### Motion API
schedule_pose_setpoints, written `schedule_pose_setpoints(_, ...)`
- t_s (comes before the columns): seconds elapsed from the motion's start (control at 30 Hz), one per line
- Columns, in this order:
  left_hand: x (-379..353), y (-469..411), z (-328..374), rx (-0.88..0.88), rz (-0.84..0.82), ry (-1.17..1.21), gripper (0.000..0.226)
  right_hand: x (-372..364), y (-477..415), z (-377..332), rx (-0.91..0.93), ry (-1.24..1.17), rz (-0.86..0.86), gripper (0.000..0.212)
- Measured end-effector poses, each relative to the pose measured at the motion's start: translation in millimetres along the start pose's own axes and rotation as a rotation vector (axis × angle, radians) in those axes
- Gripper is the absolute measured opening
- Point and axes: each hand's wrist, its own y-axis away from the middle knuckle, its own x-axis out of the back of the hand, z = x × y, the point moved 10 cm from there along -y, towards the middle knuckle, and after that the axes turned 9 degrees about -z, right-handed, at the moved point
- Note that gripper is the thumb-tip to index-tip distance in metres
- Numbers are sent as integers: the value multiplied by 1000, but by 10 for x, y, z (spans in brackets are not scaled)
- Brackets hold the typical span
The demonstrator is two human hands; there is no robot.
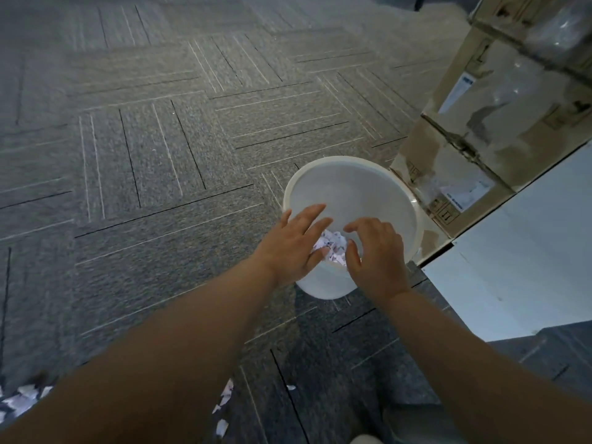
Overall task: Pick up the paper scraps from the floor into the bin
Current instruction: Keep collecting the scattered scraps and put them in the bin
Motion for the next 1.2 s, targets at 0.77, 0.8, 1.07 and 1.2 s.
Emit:
schedule_pose_setpoints(0.77,-2872,2785,-904,518,-399,187,64,-2886,2462,-144,-490,47,-714,67)
schedule_pose_setpoints(0.8,-2945,2880,-916,524,-404,182,65,-2962,2548,-155,-529,42,-715,69)
schedule_pose_setpoints(1.07,-3179,3612,-1250,577,-303,185,62,-3630,2563,-1514,-42,-106,-897,67)
schedule_pose_setpoints(1.2,-3166,3719,-1286,607,-270,128,63,-3596,2491,-2099,202,-189,-839,64)
